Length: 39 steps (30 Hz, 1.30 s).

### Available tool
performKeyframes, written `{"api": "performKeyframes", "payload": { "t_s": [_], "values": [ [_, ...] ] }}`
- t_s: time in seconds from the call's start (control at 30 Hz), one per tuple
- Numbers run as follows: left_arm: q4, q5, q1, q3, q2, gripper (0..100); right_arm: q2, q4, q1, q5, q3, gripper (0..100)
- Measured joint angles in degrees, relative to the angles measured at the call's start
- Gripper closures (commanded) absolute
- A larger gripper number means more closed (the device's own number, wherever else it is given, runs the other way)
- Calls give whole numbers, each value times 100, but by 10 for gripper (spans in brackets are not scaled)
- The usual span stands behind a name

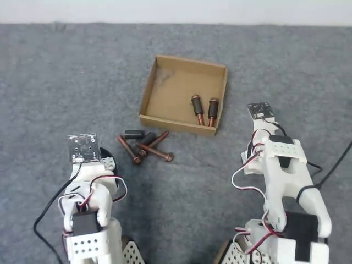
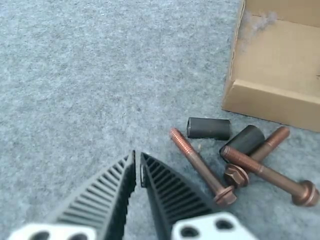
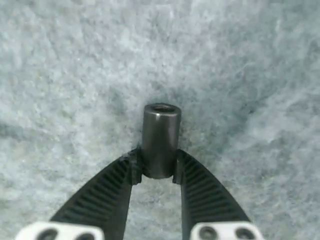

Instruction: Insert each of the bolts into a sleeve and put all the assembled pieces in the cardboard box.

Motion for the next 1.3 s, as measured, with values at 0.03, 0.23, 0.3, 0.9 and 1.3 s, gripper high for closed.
{"api": "performKeyframes", "payload": {
  "t_s": [0.03, 0.23, 0.3, 0.9, 1.3],
  "values": [
    [0, 0, 0, 0, 0, 988, 0, 0, 0, 0, 0, 924],
    [0, 0, 0, 0, 0, 988, 53, 79, 44, -62, -308, 922],
    [0, 0, 0, 0, 0, 988, 53, 88, 44, -62, -308, 899],
    [0, 0, 0, 0, 0, 988, 246, -53, 44, -62, -387, 886],
    [0, 0, 0, 0, 0, 988, 756, 62, 79, -62, -782, 993]
  ]
}}
